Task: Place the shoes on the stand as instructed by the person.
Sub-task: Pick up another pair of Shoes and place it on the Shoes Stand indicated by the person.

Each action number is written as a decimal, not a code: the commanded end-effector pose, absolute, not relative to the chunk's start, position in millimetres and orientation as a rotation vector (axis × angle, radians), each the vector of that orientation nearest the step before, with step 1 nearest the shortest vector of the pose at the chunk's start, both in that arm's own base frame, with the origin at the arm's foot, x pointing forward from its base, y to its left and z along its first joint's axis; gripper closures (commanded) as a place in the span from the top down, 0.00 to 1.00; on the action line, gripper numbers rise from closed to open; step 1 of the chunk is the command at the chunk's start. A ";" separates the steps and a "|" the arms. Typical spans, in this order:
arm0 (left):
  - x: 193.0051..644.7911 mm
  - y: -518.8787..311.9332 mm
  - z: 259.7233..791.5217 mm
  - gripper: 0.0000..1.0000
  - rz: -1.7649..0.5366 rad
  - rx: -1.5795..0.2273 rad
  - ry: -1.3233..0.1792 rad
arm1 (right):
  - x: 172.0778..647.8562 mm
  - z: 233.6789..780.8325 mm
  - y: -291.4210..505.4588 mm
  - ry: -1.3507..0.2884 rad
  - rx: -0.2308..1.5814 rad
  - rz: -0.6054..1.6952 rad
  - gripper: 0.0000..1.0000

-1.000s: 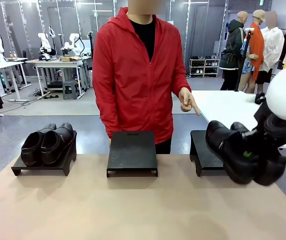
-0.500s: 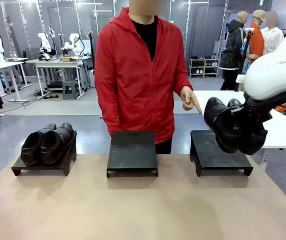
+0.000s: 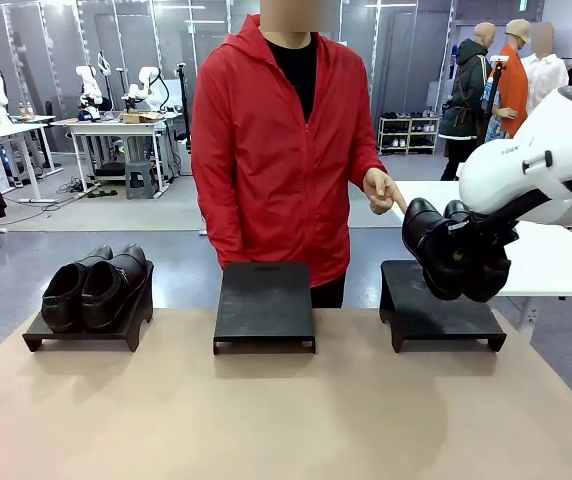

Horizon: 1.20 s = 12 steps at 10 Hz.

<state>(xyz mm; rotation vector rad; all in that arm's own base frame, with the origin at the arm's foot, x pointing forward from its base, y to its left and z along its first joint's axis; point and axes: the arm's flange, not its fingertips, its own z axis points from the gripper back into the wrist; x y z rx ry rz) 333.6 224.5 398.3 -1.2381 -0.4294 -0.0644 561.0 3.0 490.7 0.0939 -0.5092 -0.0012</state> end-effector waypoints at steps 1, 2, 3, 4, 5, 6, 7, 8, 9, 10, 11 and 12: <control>328.5 222.0 399.9 1.00 -0.079 -1.242 -0.433 | 582.0 490.2 -3.6 -0.551 0.105 0.029 0.09; 328.5 222.0 399.9 1.00 -0.079 -1.242 -0.433 | 588.5 482.9 -3.6 -0.556 0.084 0.025 0.09; 328.5 222.0 399.9 1.00 -0.079 -1.242 -0.433 | 595.1 476.3 -4.8 -0.541 0.089 0.012 0.09; 328.5 222.0 399.9 1.00 -0.079 -1.242 -0.433 | 601.1 469.0 -5.8 -0.535 0.078 0.004 0.09; 328.5 222.0 399.9 1.00 -0.079 -1.242 -0.433 | 607.5 461.5 -6.2 -0.517 0.077 -0.003 0.09; 328.5 222.0 399.9 1.00 -0.079 -1.242 -0.433 | 614.3 455.5 -5.9 -0.503 0.065 -0.007 0.09; 328.5 222.0 399.9 1.00 -0.079 -1.242 -0.433 | 619.2 451.1 -4.0 -0.495 0.052 -0.004 0.09; 328.5 222.0 399.9 1.00 -0.079 -1.242 -0.433 | 622.2 446.6 -1.1 -0.480 0.052 -0.004 0.09; 328.5 222.0 399.9 1.00 -0.079 -1.242 -0.433 | 624.9 441.4 0.9 -0.466 0.043 -0.002 0.09; 328.5 222.0 399.9 1.00 -0.079 -1.242 -0.433 | 625.2 438.4 2.2 -0.451 0.048 -0.002 0.09; 328.5 222.0 399.9 1.00 -0.079 -1.242 -0.433 | 625.0 436.3 3.7 -0.445 0.044 -0.003 0.09; 328.5 222.0 399.9 1.00 -0.079 -1.242 -0.433 | 624.9 435.7 4.5 -0.435 0.058 -0.011 0.09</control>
